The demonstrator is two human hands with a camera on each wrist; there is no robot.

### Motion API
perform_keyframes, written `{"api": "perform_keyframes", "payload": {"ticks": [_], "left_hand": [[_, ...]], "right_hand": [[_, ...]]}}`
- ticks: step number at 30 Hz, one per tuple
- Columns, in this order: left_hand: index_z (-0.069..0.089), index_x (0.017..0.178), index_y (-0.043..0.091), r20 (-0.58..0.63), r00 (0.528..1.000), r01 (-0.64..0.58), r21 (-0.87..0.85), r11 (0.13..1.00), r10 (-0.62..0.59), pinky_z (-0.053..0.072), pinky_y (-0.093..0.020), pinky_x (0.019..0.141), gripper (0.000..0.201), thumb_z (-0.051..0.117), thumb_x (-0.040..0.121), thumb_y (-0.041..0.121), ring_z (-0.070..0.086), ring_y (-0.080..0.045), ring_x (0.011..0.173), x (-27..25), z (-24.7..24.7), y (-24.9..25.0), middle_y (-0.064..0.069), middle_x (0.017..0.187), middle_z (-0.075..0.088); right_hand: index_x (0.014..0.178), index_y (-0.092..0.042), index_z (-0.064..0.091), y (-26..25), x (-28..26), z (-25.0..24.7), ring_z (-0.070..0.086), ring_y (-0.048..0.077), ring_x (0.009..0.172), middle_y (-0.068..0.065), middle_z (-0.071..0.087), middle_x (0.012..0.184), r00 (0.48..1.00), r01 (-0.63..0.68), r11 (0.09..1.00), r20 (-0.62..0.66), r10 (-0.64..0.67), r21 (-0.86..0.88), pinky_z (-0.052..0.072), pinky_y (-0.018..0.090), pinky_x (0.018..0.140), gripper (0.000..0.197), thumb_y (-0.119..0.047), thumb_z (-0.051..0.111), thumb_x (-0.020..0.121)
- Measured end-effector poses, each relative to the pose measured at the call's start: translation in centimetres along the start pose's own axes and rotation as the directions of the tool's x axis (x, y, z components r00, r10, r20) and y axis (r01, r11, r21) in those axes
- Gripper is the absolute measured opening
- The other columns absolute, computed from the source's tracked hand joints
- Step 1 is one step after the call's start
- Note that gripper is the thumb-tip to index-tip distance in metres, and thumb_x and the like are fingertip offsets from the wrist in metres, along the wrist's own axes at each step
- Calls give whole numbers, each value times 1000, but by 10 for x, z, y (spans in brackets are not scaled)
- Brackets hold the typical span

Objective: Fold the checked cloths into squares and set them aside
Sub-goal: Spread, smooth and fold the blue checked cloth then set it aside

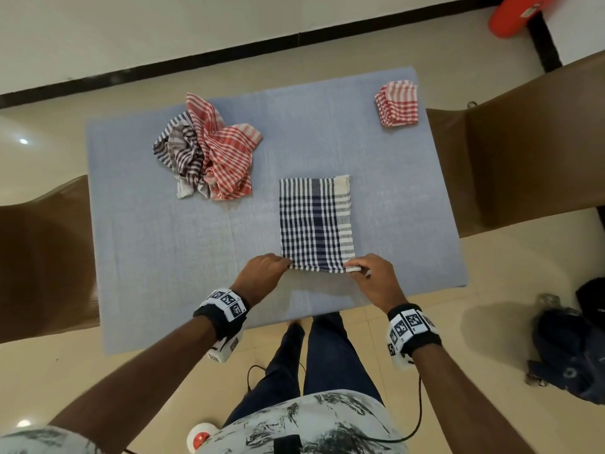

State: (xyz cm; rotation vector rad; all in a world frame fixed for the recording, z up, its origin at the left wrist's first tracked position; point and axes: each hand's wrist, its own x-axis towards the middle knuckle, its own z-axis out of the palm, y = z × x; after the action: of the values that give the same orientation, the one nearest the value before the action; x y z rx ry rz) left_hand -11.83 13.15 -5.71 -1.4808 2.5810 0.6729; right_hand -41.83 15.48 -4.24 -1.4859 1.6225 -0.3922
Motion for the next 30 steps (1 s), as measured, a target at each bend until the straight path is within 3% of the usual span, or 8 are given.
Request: {"api": "perform_keyframes", "payload": {"ticks": [5,8,11,15,20,23,27,30], "left_hand": [[73,113,12,82,995,-37,-267,963,61,57,-36,76,21,58,104,22,73,-23,85,-13,1,-4,-7,100,78],[75,103,15,75,996,-14,-472,882,56,57,-28,72,21,60,103,30,72,-9,75,-13,-9,-6,2,91,78],[74,96,16,63,998,60,-550,833,-30,56,-23,71,20,60,103,29,70,-5,74,-2,-19,-10,4,87,76],[77,97,15,72,972,223,-598,770,-225,53,-27,75,23,62,102,32,70,-11,81,25,-31,-22,2,92,76],[66,74,8,126,923,359,-623,695,-365,48,-32,67,41,60,102,37,65,-25,67,58,-37,-41,-9,73,69],[70,83,4,157,901,400,-661,635,-404,52,-27,67,36,61,102,33,68,-14,65,71,-36,-46,-6,77,72],[73,100,1,214,862,459,-714,529,-459,63,-30,74,31,60,103,29,75,-17,78,80,-32,-50,-11,95,77],[72,106,1,221,845,468,-746,474,-487,64,-42,82,32,58,104,29,76,-21,85,83,-32,-52,-11,99,77]], "right_hand": [[101,-29,80,10,-6,-19,60,5,91,-4,65,95,988,10,997,157,2,-70,43,17,78,17,-25,82,85],[102,-25,80,10,-4,-29,60,1,102,-10,63,106,994,-30,999,109,31,-15,44,15,80,22,-30,85,81],[107,-20,77,0,14,-32,62,2,102,-10,67,110,1000,-4,999,25,3,44,52,21,83,25,-31,81,85],[108,-18,76,-6,54,-32,71,6,94,-7,76,102,999,-29,984,40,23,177,59,33,90,24,-36,75,91],[105,-10,75,-13,107,-31,76,14,89,2,79,95,995,-88,954,78,69,287,61,40,90,22,-29,74,94],[106,-9,76,-12,134,-25,77,18,89,3,79,95,992,-128,954,47,120,270,62,44,89,24,-28,77,90],[104,-6,75,-19,153,-19,76,23,87,6,78,93,993,-117,971,4,119,208,63,41,83,18,-21,73,93],[104,-8,72,-24,162,-15,75,21,83,6,76,90,996,-73,982,-34,80,171,63,40,76,15,-20,67,97]]}}
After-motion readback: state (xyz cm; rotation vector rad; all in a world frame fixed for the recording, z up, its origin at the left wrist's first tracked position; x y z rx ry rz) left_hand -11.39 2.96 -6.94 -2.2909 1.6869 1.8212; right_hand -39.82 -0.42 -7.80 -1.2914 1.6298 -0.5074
